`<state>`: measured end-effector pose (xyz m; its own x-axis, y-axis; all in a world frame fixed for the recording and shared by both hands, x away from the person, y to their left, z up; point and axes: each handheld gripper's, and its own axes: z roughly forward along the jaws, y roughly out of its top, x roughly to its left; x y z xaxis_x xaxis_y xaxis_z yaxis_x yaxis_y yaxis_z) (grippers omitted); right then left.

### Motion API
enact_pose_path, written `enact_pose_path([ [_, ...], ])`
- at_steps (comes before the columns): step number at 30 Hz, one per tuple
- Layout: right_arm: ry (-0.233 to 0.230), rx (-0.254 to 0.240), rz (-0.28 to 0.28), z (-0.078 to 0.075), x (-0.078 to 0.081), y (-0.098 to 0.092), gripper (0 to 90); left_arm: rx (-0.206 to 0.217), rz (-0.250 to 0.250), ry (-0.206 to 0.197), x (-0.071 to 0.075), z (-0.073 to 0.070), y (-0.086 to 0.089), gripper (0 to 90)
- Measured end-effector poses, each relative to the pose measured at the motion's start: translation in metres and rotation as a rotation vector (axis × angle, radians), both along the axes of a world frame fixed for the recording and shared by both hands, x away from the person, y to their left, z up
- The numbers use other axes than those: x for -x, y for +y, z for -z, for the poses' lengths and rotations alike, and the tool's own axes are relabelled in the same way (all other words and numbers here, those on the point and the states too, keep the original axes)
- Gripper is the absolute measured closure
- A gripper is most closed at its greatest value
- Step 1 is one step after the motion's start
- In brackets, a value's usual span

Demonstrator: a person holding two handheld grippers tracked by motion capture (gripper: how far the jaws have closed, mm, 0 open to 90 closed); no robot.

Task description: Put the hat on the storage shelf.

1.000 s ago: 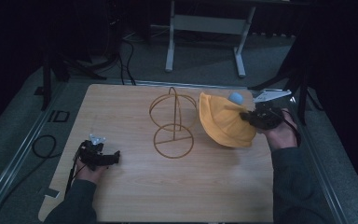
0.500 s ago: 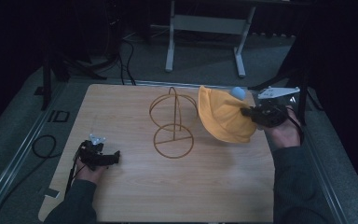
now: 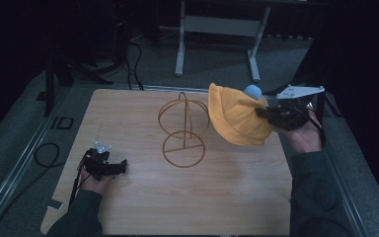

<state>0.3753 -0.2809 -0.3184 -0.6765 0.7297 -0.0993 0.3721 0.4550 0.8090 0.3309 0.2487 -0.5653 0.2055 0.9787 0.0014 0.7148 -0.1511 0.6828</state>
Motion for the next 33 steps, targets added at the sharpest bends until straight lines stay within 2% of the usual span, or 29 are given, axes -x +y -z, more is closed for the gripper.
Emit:
enact_pose_path([
  [9,-0.016,-0.012,-0.032,-0.011,0.0,0.009,84.1,-0.001,0.0,0.001,0.0,0.0,0.0,0.2],
  [33,-0.032,0.011,-0.116,-0.035,-0.002,0.04,84.1,-0.003,0.003,0.002,0.0,0.0,0.0,0.2],
])
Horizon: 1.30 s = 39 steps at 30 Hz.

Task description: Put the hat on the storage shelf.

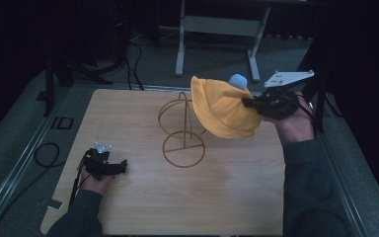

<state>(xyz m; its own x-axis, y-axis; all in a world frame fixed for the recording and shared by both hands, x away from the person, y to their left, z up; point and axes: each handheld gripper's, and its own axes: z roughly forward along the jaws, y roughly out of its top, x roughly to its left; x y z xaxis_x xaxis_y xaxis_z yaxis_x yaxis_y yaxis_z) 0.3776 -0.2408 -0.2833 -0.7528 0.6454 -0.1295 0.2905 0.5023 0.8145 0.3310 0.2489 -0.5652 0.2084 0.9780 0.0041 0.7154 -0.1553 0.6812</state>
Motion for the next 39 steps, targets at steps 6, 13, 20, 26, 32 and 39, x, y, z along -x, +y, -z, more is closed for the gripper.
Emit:
enact_pose_path([
  [6,-0.001,0.005,-0.021,-0.006,-0.001,0.009,84.1,0.001,0.0,-0.002,0.0,0.0,0.0,0.2],
  [13,0.0,0.025,-0.055,-0.011,-0.003,0.024,84.1,0.003,0.001,-0.003,0.0,0.0,0.0,0.2],
  [20,0.011,0.059,-0.075,-0.012,-0.009,0.041,83.8,0.004,0.002,-0.001,0.0,0.0,0.0,0.2],
  [26,0.021,0.1,-0.092,-0.015,-0.015,0.058,83.8,0.002,0.003,0.0,0.0,0.0,0.0,0.2],
  [32,0.03,0.149,-0.112,-0.017,-0.022,0.078,83.5,0.003,0.002,-0.001,0.0,0.0,0.0,0.2],
  [39,0.043,0.184,-0.149,-0.022,-0.027,0.105,82.7,0.004,0.001,-0.002,0.0,0.0,0.0,0.2],
])
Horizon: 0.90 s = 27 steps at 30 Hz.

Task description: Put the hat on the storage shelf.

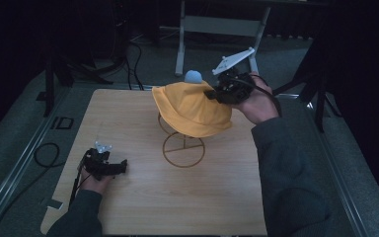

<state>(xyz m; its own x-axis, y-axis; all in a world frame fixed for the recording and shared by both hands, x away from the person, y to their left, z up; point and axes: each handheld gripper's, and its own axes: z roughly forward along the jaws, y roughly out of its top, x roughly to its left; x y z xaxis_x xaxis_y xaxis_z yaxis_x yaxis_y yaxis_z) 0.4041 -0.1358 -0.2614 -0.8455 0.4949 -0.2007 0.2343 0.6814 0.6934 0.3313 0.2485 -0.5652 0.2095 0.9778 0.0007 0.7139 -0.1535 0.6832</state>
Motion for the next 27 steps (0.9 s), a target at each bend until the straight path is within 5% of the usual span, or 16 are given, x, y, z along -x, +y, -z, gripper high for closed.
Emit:
enact_pose_path([
  [11,0.03,0.055,-0.054,0.004,-0.008,0.046,74.5,0.002,0.0,-0.003,0.0,0.0,0.0,0.2],
  [22,0.011,0.036,-0.043,0.014,-0.016,0.073,72.6,-0.002,0.003,0.0,0.0,0.0,0.0,0.2],
  [27,0.051,0.05,-0.042,0.021,-0.02,0.077,61.0,-0.003,0.005,0.0,0.0,0.0,0.0,0.2],
])
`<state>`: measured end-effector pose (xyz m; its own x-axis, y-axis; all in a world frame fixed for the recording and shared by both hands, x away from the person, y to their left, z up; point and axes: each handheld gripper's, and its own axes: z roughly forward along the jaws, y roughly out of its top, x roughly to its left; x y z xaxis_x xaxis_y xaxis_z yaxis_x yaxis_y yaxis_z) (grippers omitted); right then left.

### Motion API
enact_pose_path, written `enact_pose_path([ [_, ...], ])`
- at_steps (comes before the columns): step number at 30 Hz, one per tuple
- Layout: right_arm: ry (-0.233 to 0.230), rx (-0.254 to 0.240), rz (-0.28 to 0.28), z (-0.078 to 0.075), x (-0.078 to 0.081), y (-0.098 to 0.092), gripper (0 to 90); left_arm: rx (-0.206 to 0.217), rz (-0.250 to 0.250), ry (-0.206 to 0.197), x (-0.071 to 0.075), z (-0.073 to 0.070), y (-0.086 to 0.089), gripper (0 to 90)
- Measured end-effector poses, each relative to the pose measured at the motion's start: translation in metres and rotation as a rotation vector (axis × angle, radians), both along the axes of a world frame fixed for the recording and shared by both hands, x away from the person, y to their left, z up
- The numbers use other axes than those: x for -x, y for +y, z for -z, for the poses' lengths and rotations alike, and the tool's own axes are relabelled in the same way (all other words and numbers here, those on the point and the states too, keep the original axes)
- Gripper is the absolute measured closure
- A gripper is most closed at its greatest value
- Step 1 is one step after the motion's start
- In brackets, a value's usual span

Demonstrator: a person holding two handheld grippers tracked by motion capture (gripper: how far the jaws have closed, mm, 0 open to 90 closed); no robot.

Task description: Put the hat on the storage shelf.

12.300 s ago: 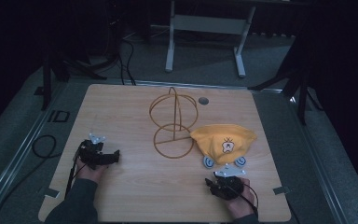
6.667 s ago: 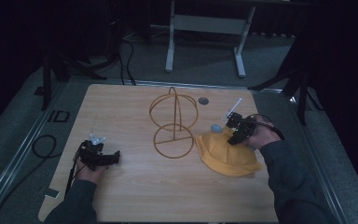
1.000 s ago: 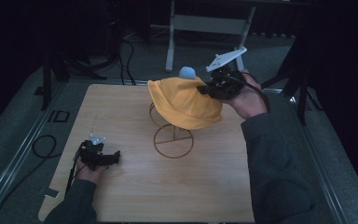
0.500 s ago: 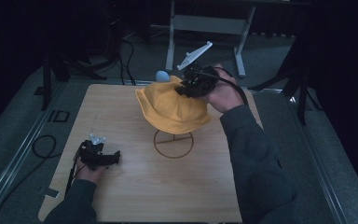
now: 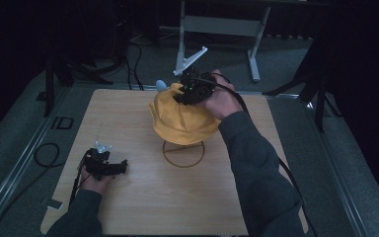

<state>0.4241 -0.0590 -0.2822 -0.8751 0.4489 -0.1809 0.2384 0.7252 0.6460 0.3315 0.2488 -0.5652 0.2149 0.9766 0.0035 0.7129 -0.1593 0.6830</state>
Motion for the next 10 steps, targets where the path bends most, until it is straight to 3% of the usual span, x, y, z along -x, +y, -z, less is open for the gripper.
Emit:
enact_pose_path([
  [5,-0.026,-0.004,0.062,-0.006,0.002,-0.007,43.7,0.0,0.0,0.0,0.0,0.0,0.0,0.2],
  [10,-0.064,-0.048,0.12,-0.017,0.005,-0.02,33.0,0.0,-0.002,-0.003,0.0,0.0,0.0,0.2],
])
